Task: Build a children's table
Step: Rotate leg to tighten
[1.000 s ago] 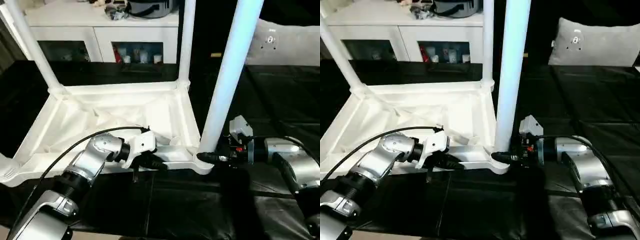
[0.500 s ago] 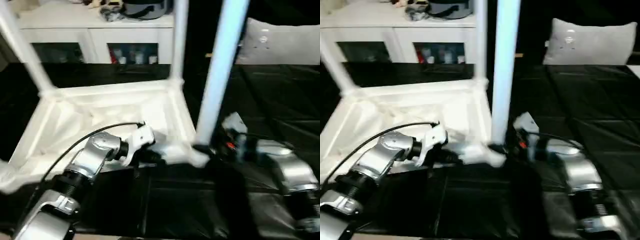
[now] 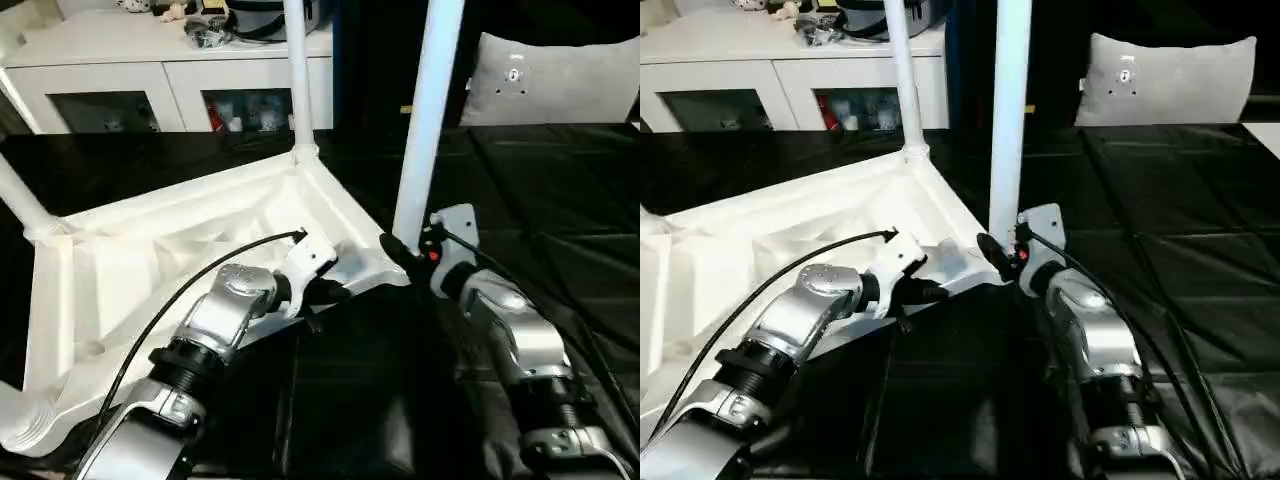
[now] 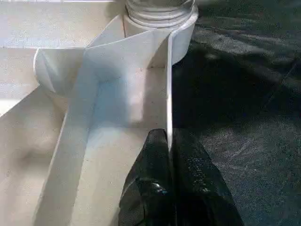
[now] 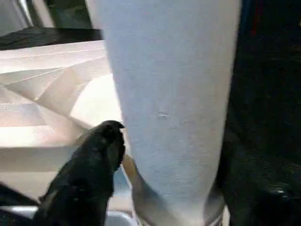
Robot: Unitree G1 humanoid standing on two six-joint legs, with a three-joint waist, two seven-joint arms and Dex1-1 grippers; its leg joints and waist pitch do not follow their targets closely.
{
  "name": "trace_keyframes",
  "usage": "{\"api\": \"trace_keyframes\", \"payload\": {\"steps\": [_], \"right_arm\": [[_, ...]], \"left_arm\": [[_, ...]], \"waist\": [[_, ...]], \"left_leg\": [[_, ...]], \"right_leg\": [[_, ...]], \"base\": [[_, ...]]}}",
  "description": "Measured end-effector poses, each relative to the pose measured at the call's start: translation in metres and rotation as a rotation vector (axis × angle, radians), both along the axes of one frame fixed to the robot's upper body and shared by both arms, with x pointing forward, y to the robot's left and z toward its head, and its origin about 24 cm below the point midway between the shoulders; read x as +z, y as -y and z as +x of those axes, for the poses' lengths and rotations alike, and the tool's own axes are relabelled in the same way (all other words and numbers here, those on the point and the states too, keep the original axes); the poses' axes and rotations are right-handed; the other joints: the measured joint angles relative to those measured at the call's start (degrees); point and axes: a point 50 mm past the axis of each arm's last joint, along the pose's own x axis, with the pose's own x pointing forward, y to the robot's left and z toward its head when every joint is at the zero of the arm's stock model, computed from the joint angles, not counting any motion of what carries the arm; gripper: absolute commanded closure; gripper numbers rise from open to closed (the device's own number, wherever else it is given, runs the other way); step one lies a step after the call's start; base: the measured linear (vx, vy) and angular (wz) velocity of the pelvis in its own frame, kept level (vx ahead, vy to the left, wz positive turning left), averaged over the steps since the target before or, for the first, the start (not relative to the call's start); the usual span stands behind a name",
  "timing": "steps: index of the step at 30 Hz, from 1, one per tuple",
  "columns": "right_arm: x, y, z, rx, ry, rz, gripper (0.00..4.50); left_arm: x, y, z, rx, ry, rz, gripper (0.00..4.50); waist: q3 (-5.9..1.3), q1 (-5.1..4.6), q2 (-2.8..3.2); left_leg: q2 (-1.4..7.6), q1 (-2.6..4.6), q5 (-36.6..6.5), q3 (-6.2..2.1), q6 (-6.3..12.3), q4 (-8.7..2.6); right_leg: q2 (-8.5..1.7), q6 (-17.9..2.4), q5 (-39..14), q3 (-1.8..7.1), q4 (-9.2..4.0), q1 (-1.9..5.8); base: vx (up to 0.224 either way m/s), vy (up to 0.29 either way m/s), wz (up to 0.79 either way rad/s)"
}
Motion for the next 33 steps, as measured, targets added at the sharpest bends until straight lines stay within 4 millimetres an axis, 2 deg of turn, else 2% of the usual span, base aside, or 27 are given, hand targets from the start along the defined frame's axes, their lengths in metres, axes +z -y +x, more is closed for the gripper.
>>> {"api": "trace_keyframes", "payload": {"steps": [5,6,9,10,14,16,18,21,24,33], "right_arm": [[0.002,0.025,-0.014,0.138,0.036,-0.054,0.76],[0.003,0.028,-0.016,0.160,0.034,-0.062,0.60],[0.003,0.031,-0.019,0.201,0.031,-0.050,0.55],[0.004,0.035,-0.021,0.246,0.028,-0.064,0.35],[0.015,0.057,-0.029,0.427,0.023,-0.152,0.35],[0.018,0.061,-0.031,0.502,0.017,-0.168,0.68],[0.019,0.060,-0.031,0.585,0.002,-0.178,0.68],[0.022,0.056,-0.033,0.695,-0.008,-0.189,1.10],[0.019,0.051,-0.037,0.784,-0.041,-0.182,1.27],[0.015,0.045,-0.045,0.934,-0.098,-0.117,2.13]], "left_arm": [[0.003,-0.007,-0.002,-0.106,0.050,0.038,4.50],[0.003,-0.008,-0.003,-0.113,0.054,0.039,4.50],[0.003,-0.010,-0.003,-0.126,0.062,0.041,4.50],[0.003,-0.012,-0.004,-0.155,0.073,0.036,4.50],[0.003,-0.034,-0.009,-0.257,0.075,0.051,4.50],[0.003,-0.040,-0.011,-0.313,0.069,0.068,4.50],[0.004,-0.044,-0.014,-0.363,0.062,0.074,4.50],[0.005,-0.046,-0.017,-0.434,0.057,0.077,4.50],[0.005,-0.047,-0.021,-0.489,0.047,0.080,4.50],[0.005,-0.052,-0.027,-0.584,0.037,0.095,4.50]], "waist": [[0.08,0.53,-0.11],[0.10,0.60,-0.13],[0.15,0.54,-0.18],[0.19,0.59,-0.13],[0.28,1.36,-0.16],[0.30,1.75,-0.19],[0.32,1.97,-0.22],[0.39,2.68,-0.35],[0.45,3.12,-0.44],[0.55,3.45,-0.64]], "left_leg": [[0.02,-0.17,0.04,0.00,0.07,-0.10],[0.03,-0.17,0.10,0.00,0.18,-0.11],[0.06,-0.18,0.15,0.00,0.26,-0.11],[0.05,-0.19,0.15,0.00,0.26,-0.10],[0.15,-0.20,0.15,0.00,0.26,-0.10],[0.18,-0.21,0.15,0.00,0.26,-0.09],[0.18,-0.24,0.15,0.01,0.26,-0.07],[0.17,-0.31,0.15,0.03,0.29,0.01],[0.17,-0.35,0.15,0.05,0.31,0.05],[0.20,-0.36,0.15,0.07,0.31,0.10]], "right_leg": [[0.01,0.04,-0.03,-0.09,-0.14,-0.06],[0.01,0.04,-0.03,-0.10,-0.17,-0.06],[0.03,0.04,-0.02,-0.12,-0.16,-0.09],[0.03,0.04,-0.03,-0.12,-0.16,-0.09],[0.09,0.04,-0.03,-0.16,-0.16,-0.10],[0.11,0.04,-0.03,-0.18,-0.15,-0.11],[0.10,0.04,-0.03,-0.20,-0.15,-0.11],[0.07,0.03,-0.03,-0.21,-0.17,-0.13],[0.06,0.03,-0.03,-0.21,-0.15,-0.17],[0.06,0.03,-0.03,-0.21,-0.05,-0.21]], "base": [[0.000,0.000,0.00],[0.000,0.000,0.00],[0.000,0.000,0.00],[0.000,0.000,0.00],[0.000,0.000,0.00],[0.000,0.000,0.00],[0.000,0.000,0.00],[0.000,0.000,0.00],[0.000,0.000,0.00],[0.000,0.000,0.00]]}}
